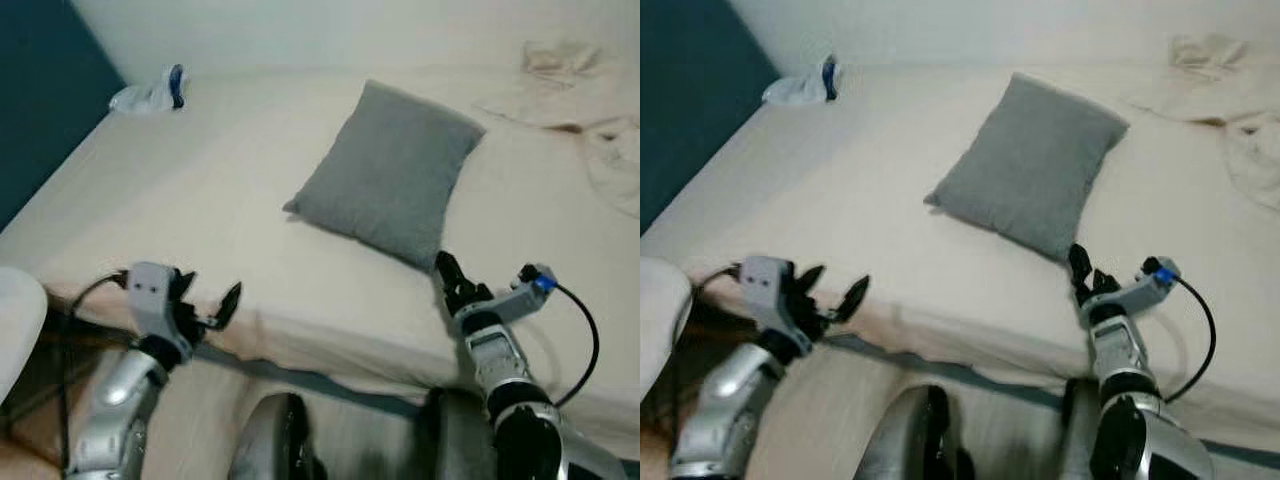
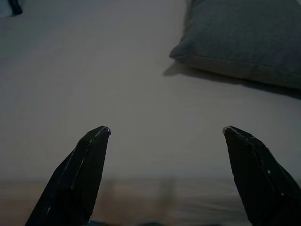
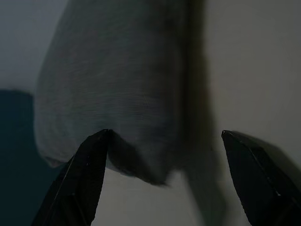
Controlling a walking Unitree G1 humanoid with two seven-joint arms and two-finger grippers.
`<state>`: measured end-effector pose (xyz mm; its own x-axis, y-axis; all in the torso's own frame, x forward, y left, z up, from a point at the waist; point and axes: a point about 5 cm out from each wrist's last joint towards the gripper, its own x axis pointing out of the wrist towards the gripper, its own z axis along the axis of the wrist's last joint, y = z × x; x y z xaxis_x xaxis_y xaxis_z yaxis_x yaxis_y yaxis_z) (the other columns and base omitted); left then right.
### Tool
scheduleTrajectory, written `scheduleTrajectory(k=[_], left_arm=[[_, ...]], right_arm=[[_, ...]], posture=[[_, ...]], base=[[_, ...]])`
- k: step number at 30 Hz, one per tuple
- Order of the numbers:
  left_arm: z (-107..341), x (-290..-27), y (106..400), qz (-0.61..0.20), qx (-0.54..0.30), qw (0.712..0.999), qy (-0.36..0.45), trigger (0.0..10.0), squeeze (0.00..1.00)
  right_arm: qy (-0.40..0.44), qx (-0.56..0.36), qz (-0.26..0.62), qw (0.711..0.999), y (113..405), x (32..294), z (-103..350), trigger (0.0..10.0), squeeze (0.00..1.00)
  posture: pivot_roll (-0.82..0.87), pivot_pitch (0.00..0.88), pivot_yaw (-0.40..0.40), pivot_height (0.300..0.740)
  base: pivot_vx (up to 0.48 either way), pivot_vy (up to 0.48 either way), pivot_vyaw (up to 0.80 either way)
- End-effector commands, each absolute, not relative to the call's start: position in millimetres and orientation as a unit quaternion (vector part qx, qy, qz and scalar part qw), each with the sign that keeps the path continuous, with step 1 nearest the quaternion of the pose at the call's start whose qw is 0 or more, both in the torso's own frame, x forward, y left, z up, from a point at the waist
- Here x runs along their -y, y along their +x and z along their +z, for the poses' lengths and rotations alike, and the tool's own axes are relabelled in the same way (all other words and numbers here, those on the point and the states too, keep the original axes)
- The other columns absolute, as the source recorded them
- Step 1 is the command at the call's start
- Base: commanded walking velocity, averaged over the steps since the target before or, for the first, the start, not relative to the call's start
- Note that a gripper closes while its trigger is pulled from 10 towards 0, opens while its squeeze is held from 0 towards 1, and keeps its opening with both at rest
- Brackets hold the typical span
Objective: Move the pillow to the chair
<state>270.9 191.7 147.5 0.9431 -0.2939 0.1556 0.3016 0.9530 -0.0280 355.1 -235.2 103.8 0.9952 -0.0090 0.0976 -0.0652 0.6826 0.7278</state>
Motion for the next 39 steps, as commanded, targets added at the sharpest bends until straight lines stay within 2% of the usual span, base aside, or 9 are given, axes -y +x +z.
scheduleTrajectory(k=[1, 11, 13, 20, 26, 30, 34, 36, 39], left_arm=[[142.7, -196.4, 264.9, -0.147, 0.053, 0.987, -0.025, 10.0, 0.00], [150.3, -165.5, 237.4, -0.172, 0.012, 0.983, -0.056, 10.0, 0.00], [150.3, -161.0, 234.0, -0.175, 0.008, 0.983, -0.062, 10.0, 0.00], [151.8, -157.6, 227.8, -0.172, -0.005, 0.983, -0.069, 10.0, 0.00], [152.5, -156.9, 231.5, -0.159, -0.005, 0.985, -0.071, 10.0, 0.00], [149.6, -149.1, 240.0, -0.157, 0.005, 0.984, -0.082, 10.0, 0.00], [148.5, -142.3, 247.1, -0.159, 0.014, 0.983, -0.089, 10.0, 0.00], [147.4, -140.1, 252.8, -0.157, 0.020, 0.983, -0.095, 10.0, 0.00], [146.6, -137.3, 266.9, -0.146, 0.035, 0.982, -0.111, 10.0, 0.00]], right_arm=[[0.407, 0.044, 0.019, 0.912, 354.1, 231.3, 100.4, 10.0, 0.00], [0.425, 0.069, 0.046, 0.902, 363.7, 220.7, 114.7, 10.0, 0.00], [0.435, 0.094, 0.069, 0.893, 370.3, 213.5, 127.5, 0.0, 0.00], [0.458, 0.197, 0.125, 0.858, 388.1, 210.8, 182.9, 0.0, 0.00], [0.447, 0.231, 0.165, 0.848, 394.8, 204.2, 211.2, 0.0, 0.00], [0.397, 0.203, 0.195, 0.874, 392.9, 191.6, 203.3, 0.0, 0.00], [0.377, 0.171, 0.217, 0.884, 387.8, 182.5, 186.3, 0.0, 0.00], [0.362, 0.141, 0.235, 0.891, 382.5, 171.7, 170.6, 0.0, 0.00], [0.354, 0.095, 0.315, 0.875, 361.9, 135.0, 143.4, 0.0, 0.00]], posture=[[0.28, 0.404, 0.241, 0.586], [0.30, 0.450, 0.227, 0.586], [0.30, 0.455, 0.223, 0.586], [0.31, 0.441, 0.204, 0.586], [0.28, 0.425, 0.178, 0.586], [0.24, 0.346, 0.127, 0.586], [0.21, 0.306, 0.097, 0.586], [0.19, 0.280, 0.076, 0.586], [0.15, 0.199, 0.033, 0.586]], base=[[0.000, 0.000, 0.00], [0.000, 0.000, 0.00], [0.000, 0.000, 0.00], [0.000, 0.000, 0.00], [0.000, 0.000, 0.00], [0.000, 0.000, 0.00], [0.000, 0.000, 0.00], [0.000, 0.000, 0.00], [0.000, 0.000, 0.00]])
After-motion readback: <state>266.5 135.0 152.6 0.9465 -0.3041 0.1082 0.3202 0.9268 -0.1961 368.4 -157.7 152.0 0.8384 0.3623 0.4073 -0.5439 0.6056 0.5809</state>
